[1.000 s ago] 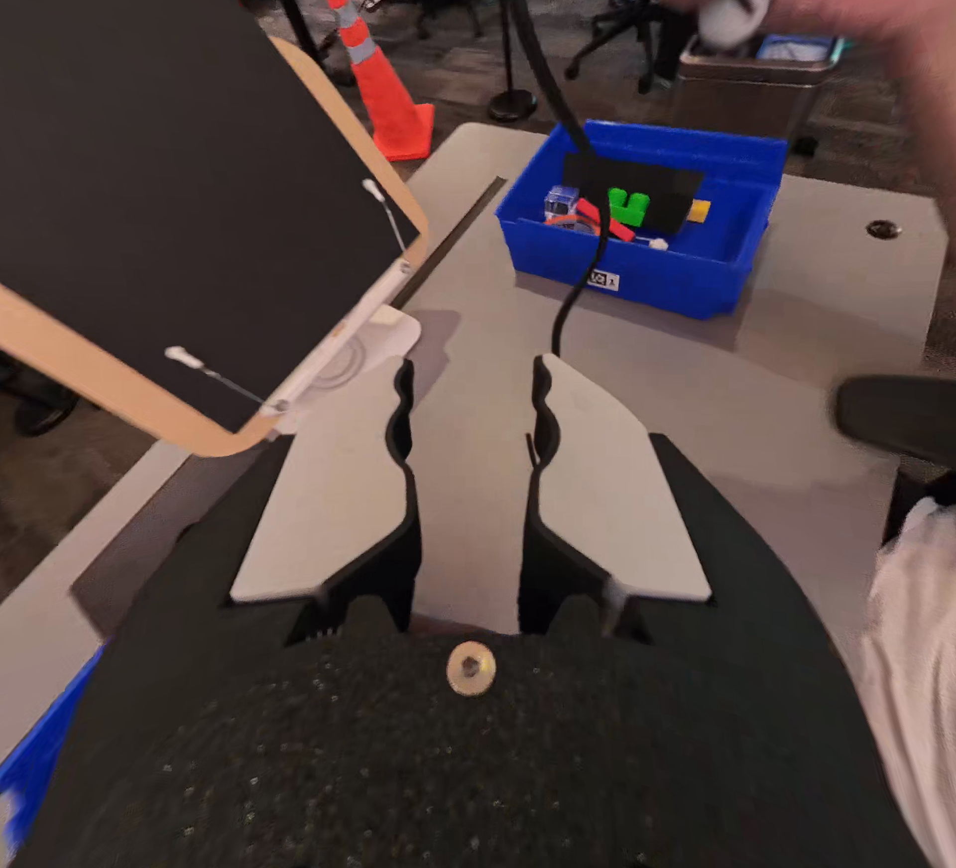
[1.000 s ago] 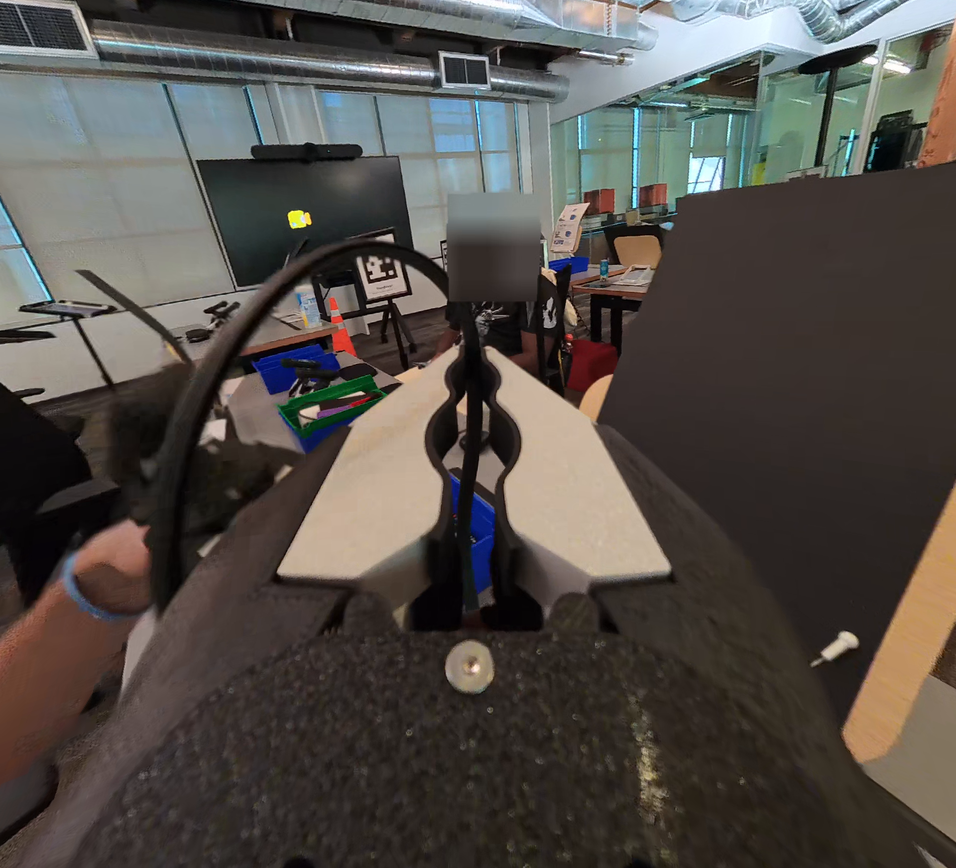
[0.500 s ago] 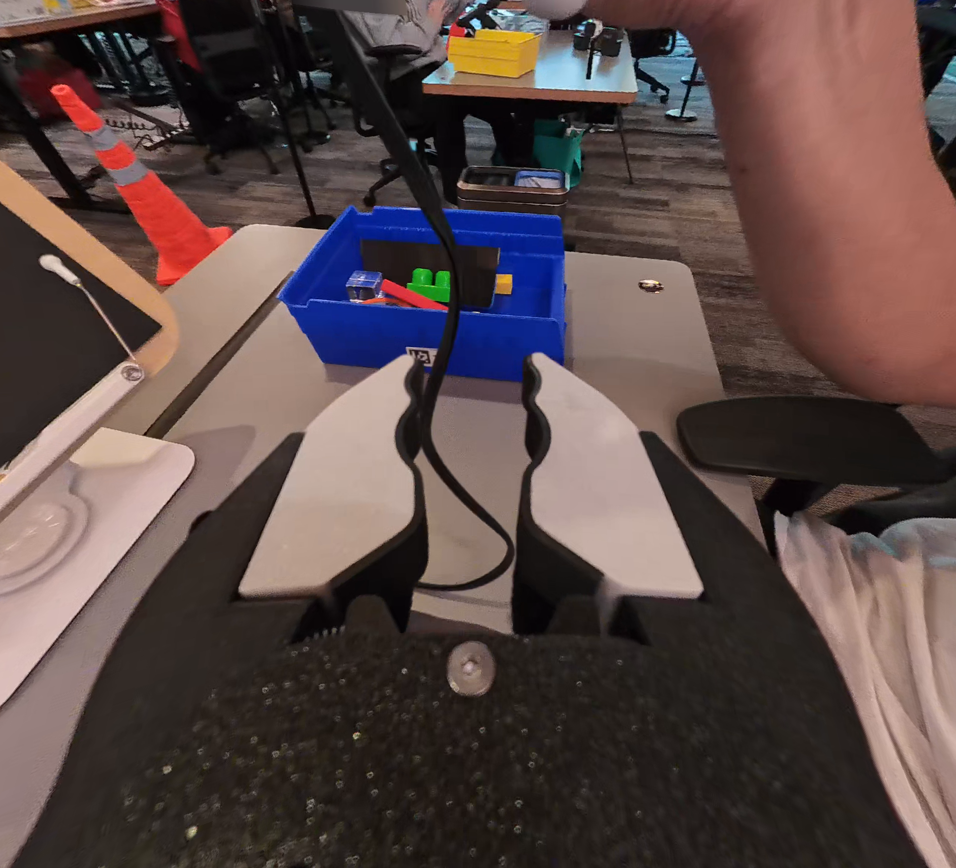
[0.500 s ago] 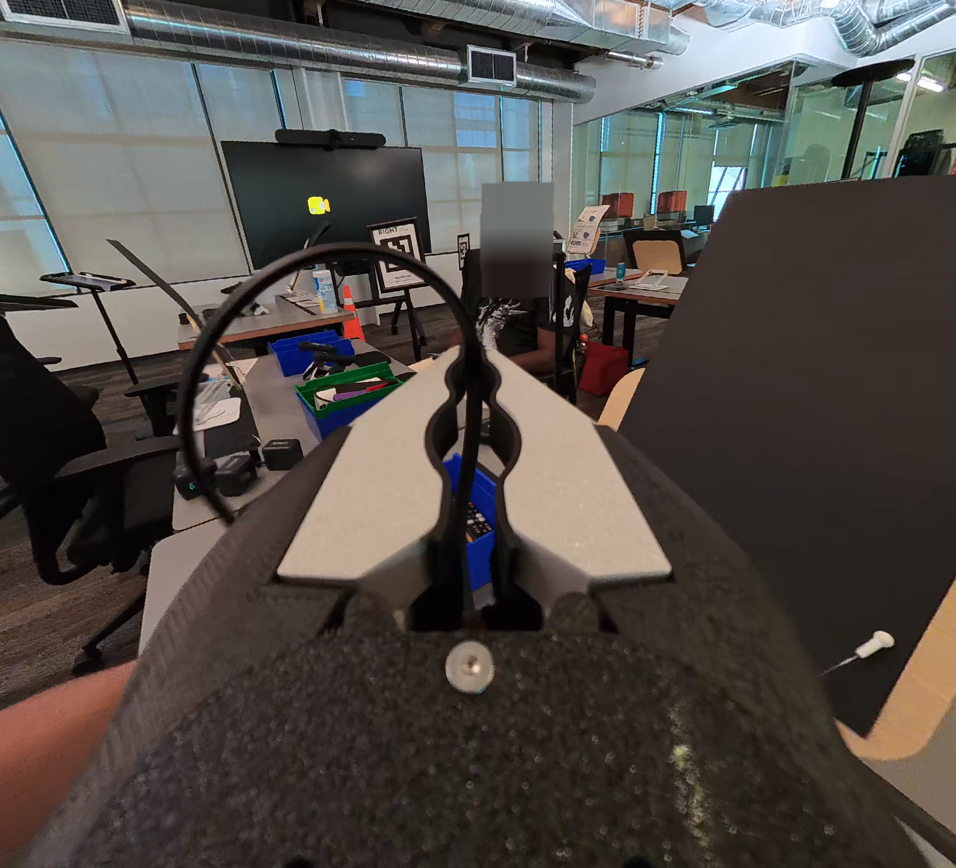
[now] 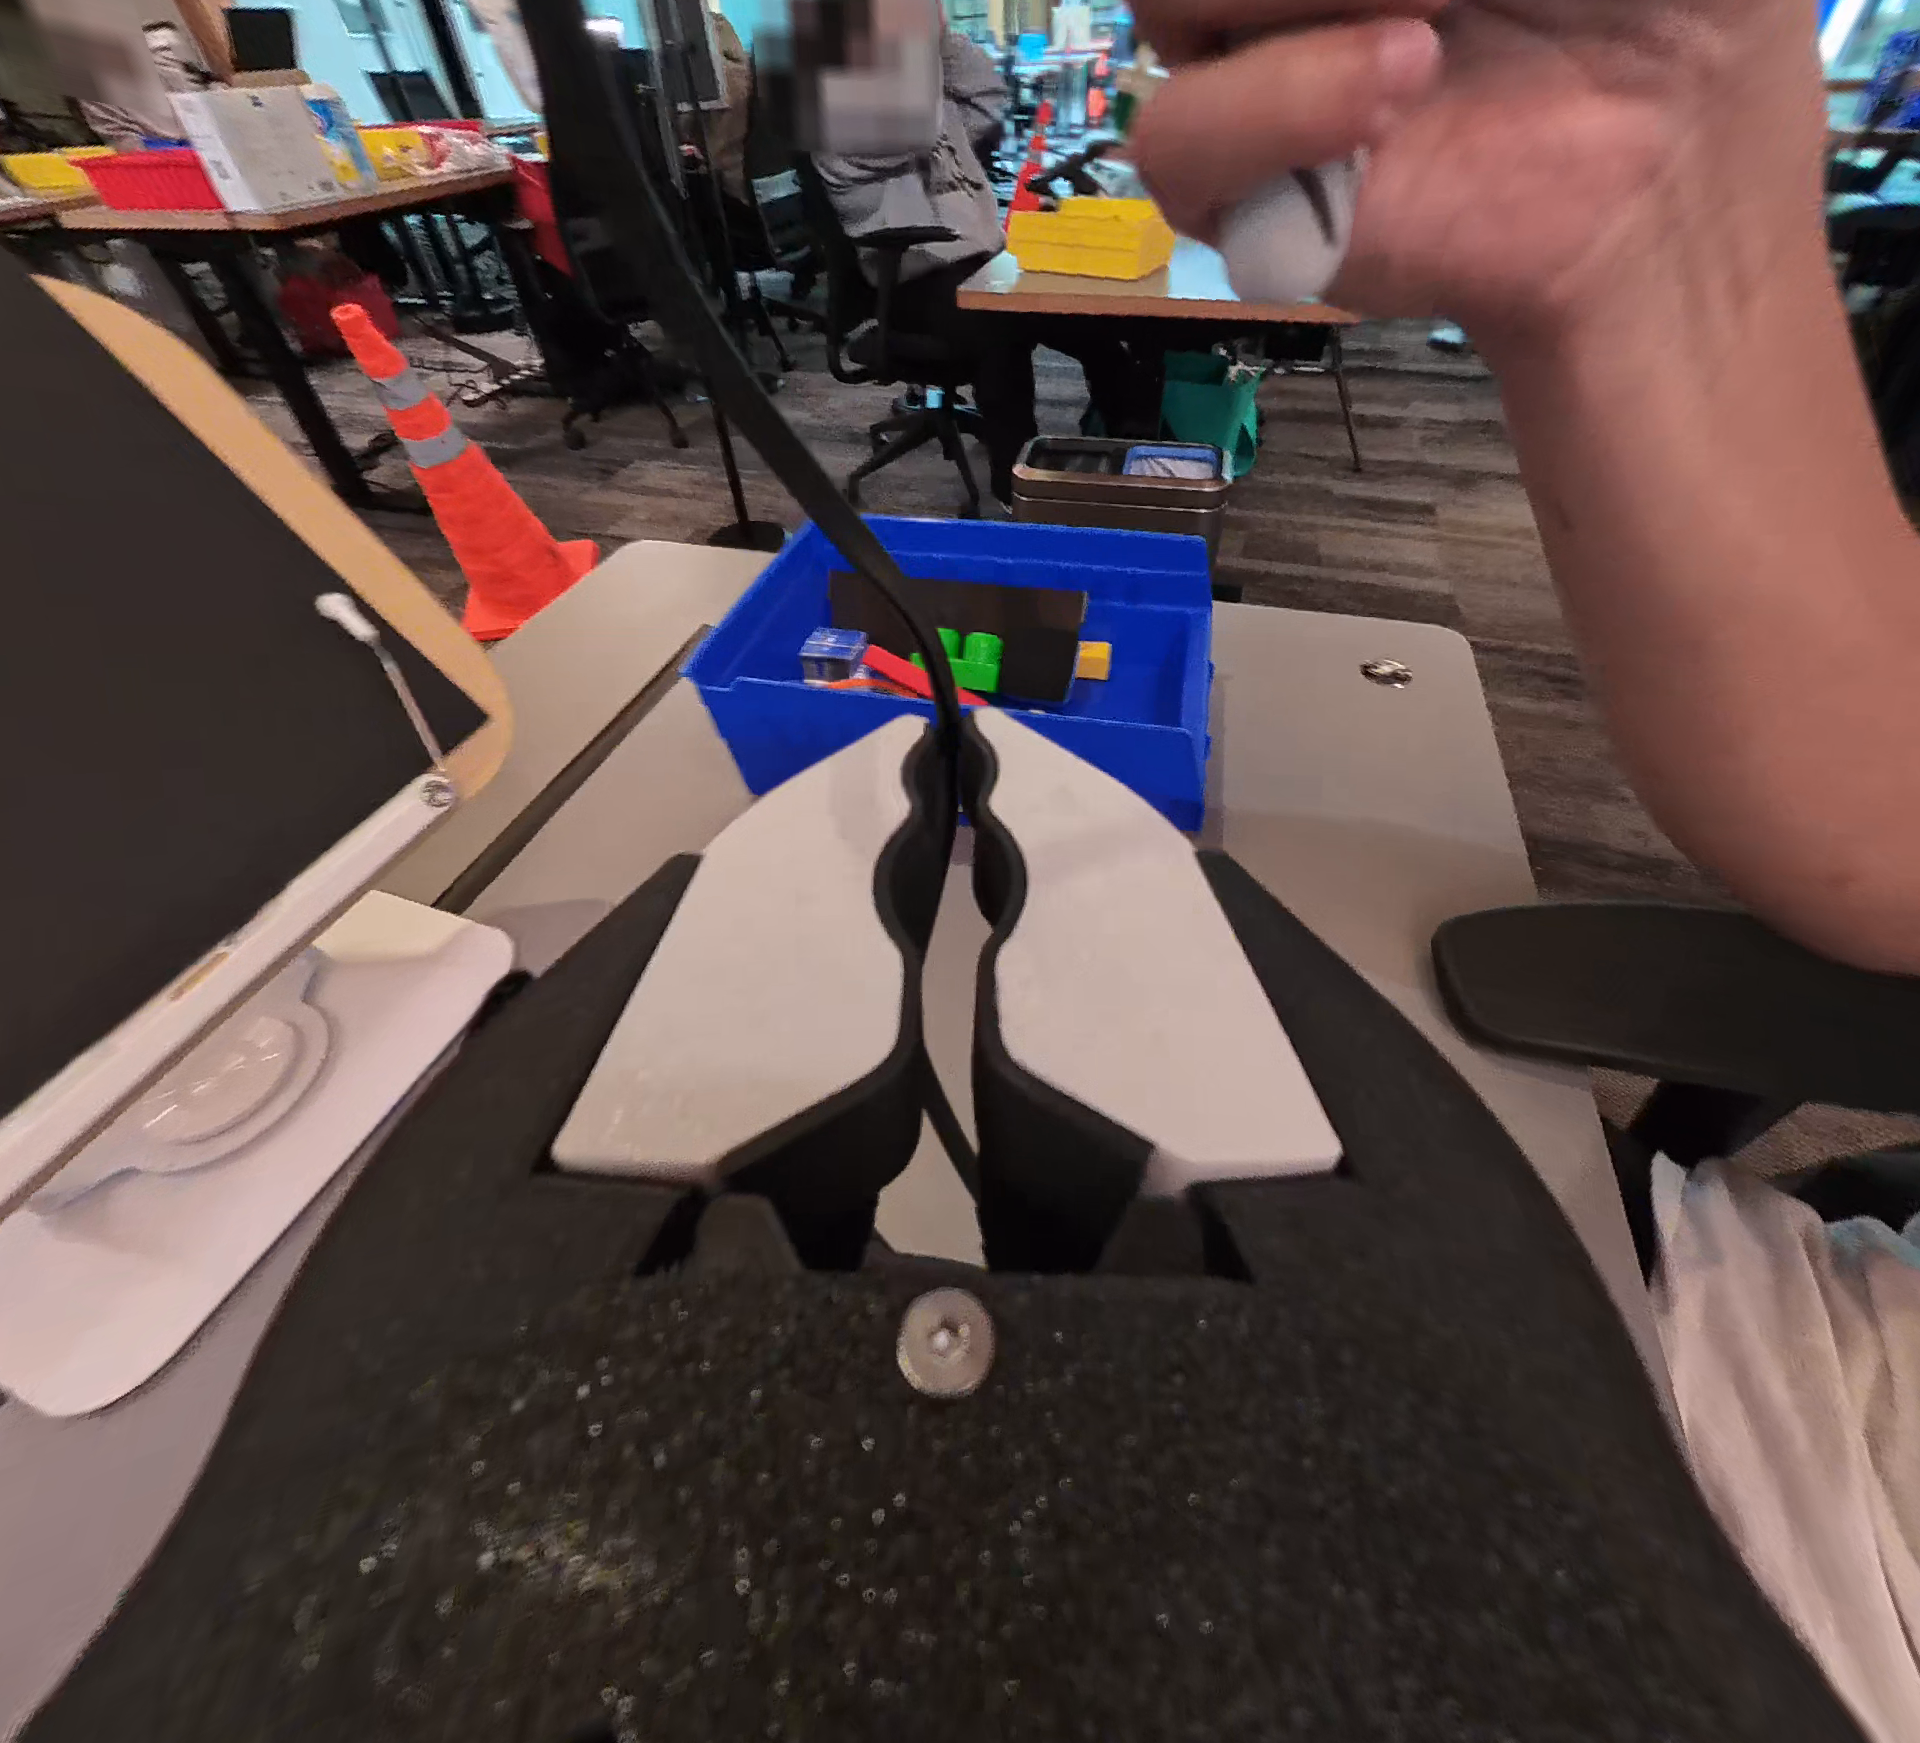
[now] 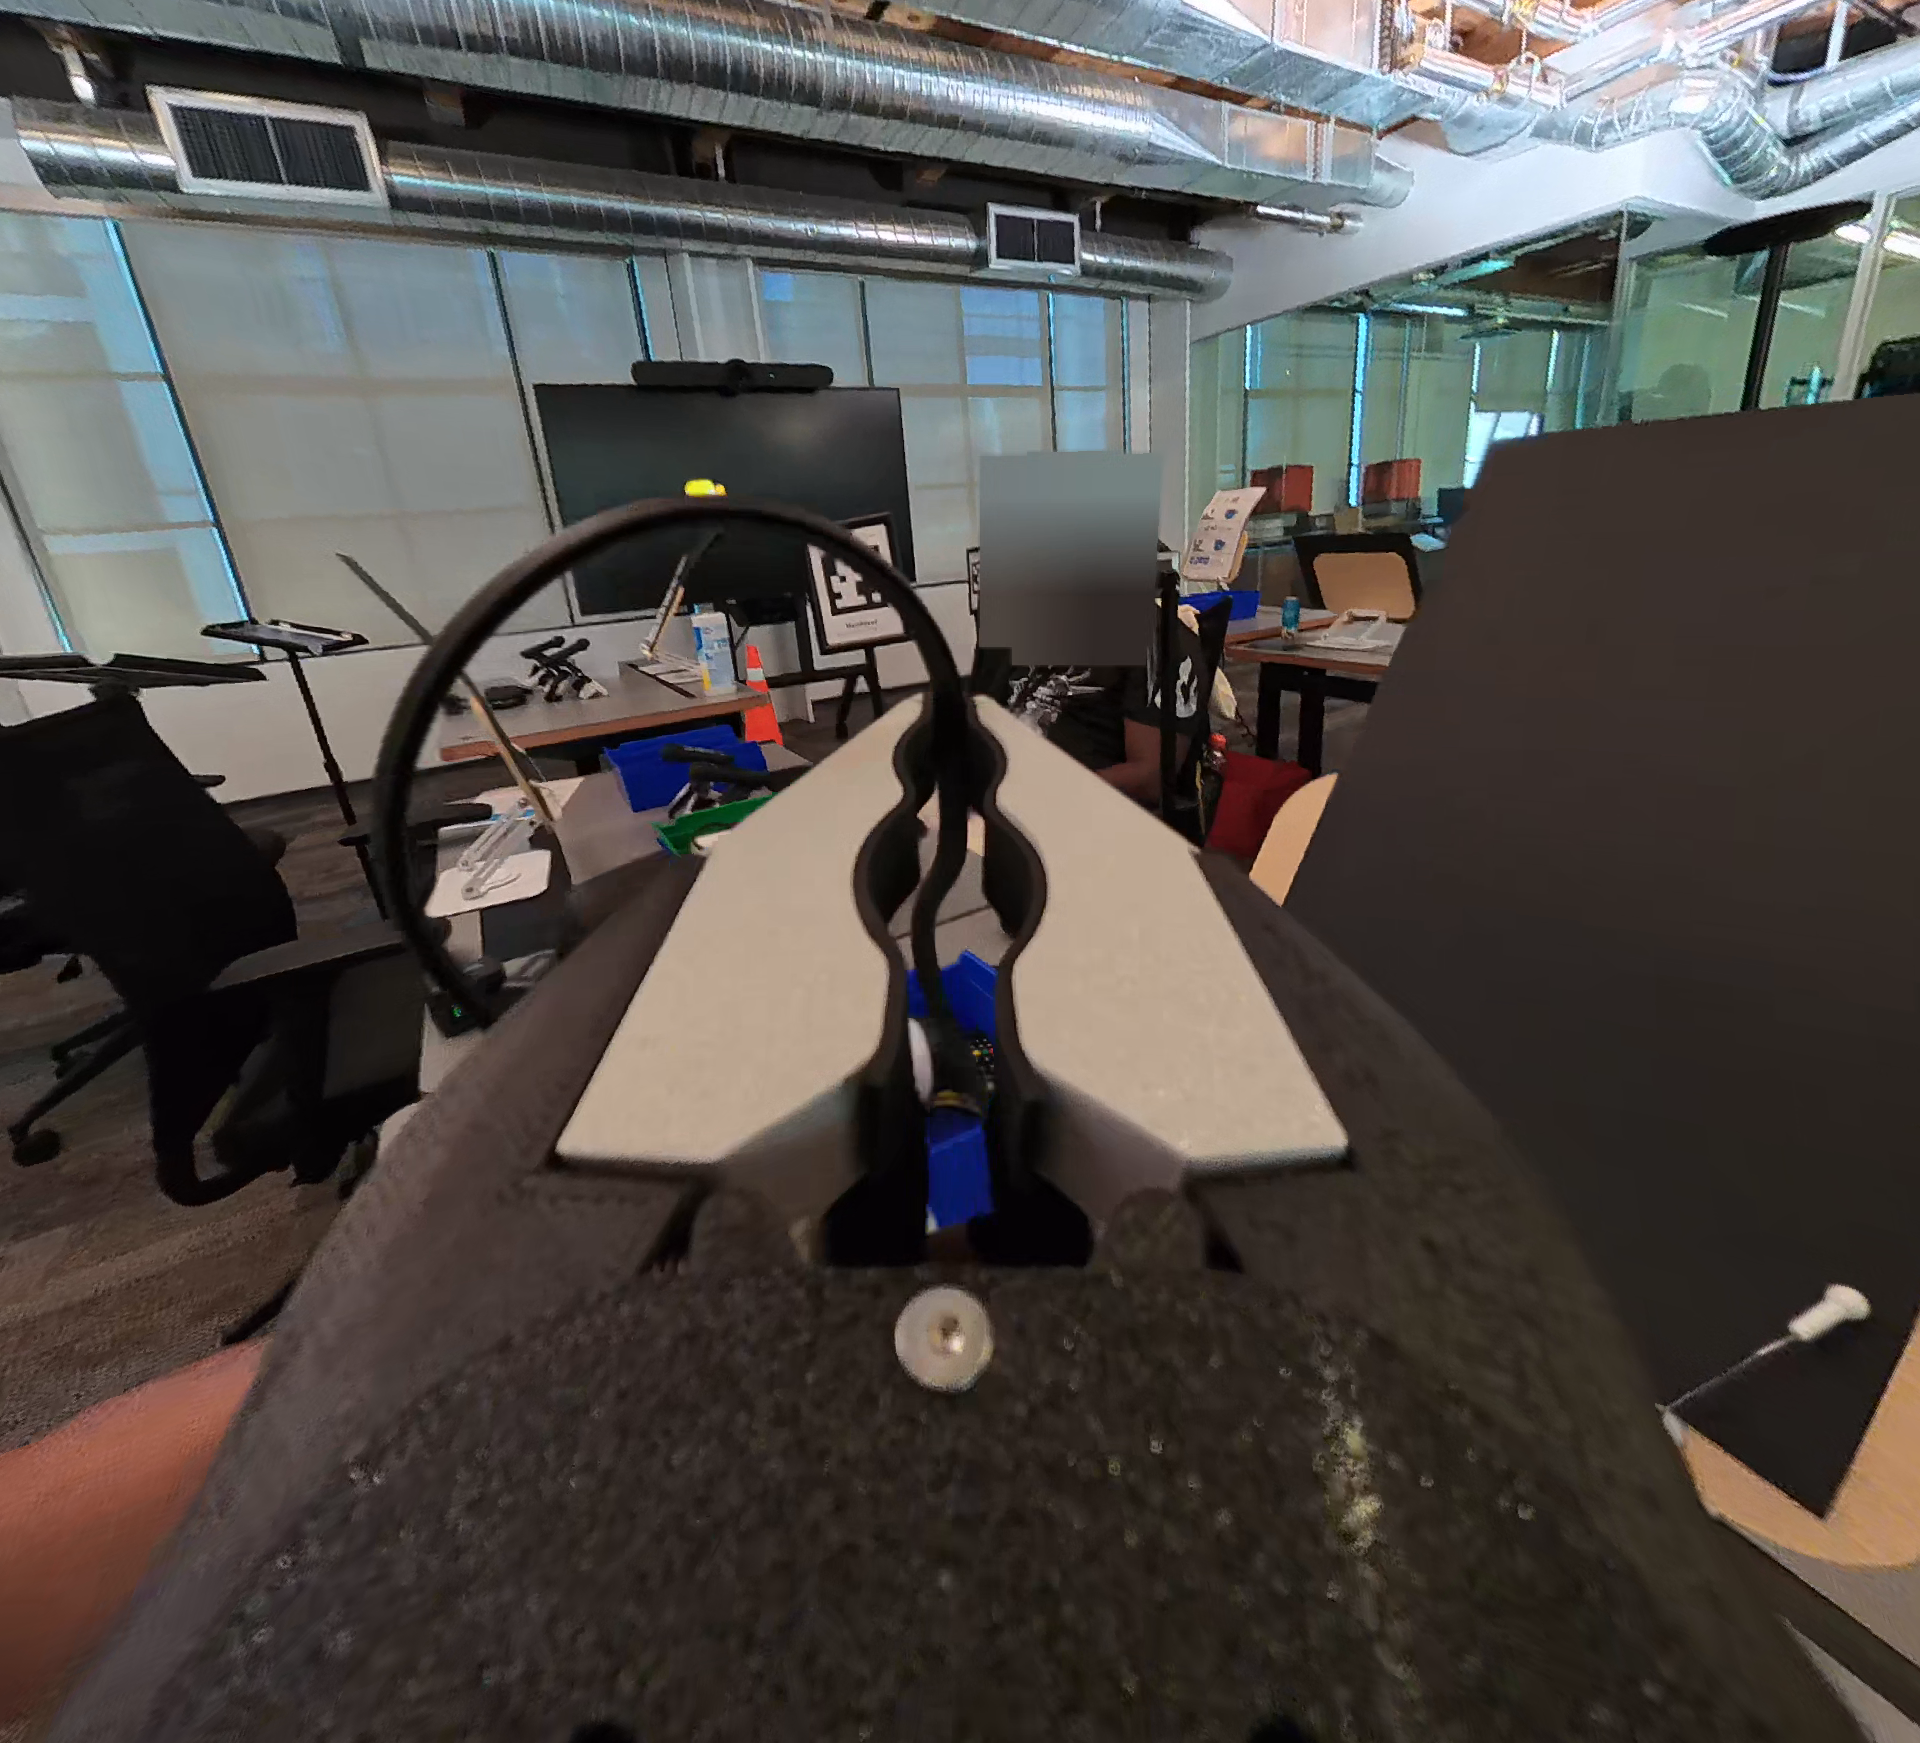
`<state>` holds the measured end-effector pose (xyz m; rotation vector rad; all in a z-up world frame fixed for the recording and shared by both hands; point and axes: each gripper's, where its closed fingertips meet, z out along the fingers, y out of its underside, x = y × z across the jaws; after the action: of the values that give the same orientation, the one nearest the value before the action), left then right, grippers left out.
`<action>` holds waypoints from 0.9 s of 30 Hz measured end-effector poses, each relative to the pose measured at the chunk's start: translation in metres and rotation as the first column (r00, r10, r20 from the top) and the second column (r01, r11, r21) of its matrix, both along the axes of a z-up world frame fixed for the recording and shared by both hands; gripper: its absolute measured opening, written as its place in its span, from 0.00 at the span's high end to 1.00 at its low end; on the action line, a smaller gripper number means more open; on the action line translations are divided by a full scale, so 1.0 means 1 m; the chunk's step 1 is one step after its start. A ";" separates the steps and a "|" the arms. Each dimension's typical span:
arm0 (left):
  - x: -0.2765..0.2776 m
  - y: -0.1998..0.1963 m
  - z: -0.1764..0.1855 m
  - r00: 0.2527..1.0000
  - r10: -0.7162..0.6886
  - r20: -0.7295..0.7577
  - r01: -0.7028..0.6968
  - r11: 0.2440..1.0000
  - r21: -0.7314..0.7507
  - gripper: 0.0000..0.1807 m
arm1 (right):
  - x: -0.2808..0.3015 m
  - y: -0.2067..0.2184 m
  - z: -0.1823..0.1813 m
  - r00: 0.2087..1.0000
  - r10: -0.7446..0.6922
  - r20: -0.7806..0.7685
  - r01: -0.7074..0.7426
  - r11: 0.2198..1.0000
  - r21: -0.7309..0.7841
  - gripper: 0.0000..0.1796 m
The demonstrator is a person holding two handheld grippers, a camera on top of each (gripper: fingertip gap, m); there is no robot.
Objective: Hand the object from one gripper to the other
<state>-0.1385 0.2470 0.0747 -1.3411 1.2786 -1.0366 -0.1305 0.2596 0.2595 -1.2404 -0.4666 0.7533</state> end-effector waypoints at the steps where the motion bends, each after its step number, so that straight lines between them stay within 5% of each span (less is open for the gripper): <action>1: -0.003 0.004 0.004 1.000 0.021 0.009 -0.021 1.000 0.001 0.99 | 0.003 -0.006 -0.001 1.000 0.009 -0.009 -0.009 1.000 0.010 0.98; 8: -0.030 0.028 0.046 0.985 0.156 0.076 -0.158 0.987 0.030 0.99 | 0.000 -0.060 -0.036 0.983 0.172 0.062 -0.178 0.977 0.118 0.98; 11: -0.045 0.038 0.076 0.973 0.193 0.123 -0.199 0.979 0.038 0.99 | -0.011 -0.078 -0.083 0.943 0.253 0.216 -0.277 0.956 0.091 0.96; 15: -0.055 0.044 0.112 0.964 0.220 0.150 -0.235 0.968 0.092 0.99 | -0.019 -0.102 -0.162 0.826 0.411 0.385 -0.412 0.907 -0.084 0.74; 17: -0.058 0.043 0.128 0.962 0.225 0.157 -0.245 0.961 0.125 0.99 | -0.016 -0.109 -0.213 0.733 0.485 0.477 -0.435 0.873 -0.220 0.74; 20: -0.058 0.037 0.148 0.963 0.213 0.164 -0.240 0.957 0.165 0.99 | 0.013 -0.072 -0.278 0.678 0.391 0.622 -0.172 0.907 -0.383 0.72; 23: -0.055 0.030 0.160 0.968 0.188 0.164 -0.218 0.958 0.186 0.99 | 0.042 -0.019 -0.305 0.653 0.181 0.736 0.107 0.939 -0.327 0.70; 27: -0.050 0.012 0.162 0.980 0.110 0.165 -0.140 0.974 0.178 0.99 | 0.006 0.002 -0.266 0.820 0.083 0.567 0.033 0.981 -0.191 0.71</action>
<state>-0.1885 0.2591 0.2371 -1.1582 1.1316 -0.8899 -0.1248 0.2620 -0.0063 -1.6528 -0.9223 0.4355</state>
